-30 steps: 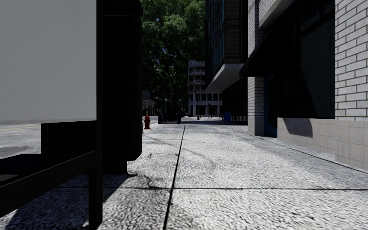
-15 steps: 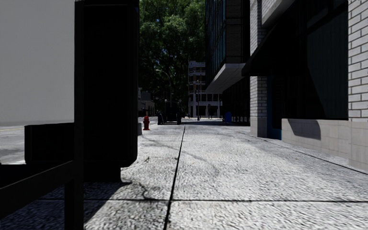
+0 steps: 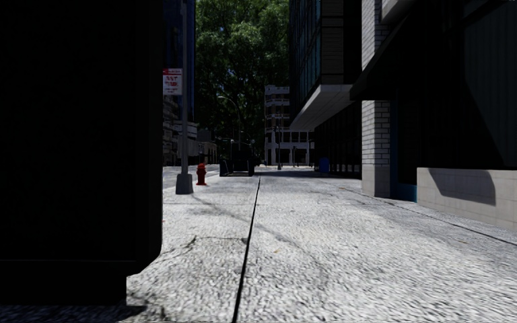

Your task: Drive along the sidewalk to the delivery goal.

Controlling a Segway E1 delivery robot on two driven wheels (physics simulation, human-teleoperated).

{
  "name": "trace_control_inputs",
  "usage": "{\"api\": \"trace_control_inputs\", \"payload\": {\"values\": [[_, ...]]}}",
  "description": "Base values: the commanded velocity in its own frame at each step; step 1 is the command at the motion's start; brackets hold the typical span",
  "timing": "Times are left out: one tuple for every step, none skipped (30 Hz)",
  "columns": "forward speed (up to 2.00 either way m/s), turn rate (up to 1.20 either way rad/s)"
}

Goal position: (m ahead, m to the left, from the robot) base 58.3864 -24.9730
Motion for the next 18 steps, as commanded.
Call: {"api": "trace_control_inputs", "payload": {"values": [[2.00, 0.00], [2.00, 0.00], [2.00, 0.00], [2.00, 0.00], [2.00, 0.00], [2.00, 0.00], [2.00, 0.00], [2.00, 0.00], [2.00, 0.00], [2.00, -0.42], [2.00, -1.20], [2.00, -1.20], [2.00, -1.20], [2.00, -1.20], [2.00, -1.19], [2.00, -0.33], [2.00, -0.14], [2.00, -0.07]]}}
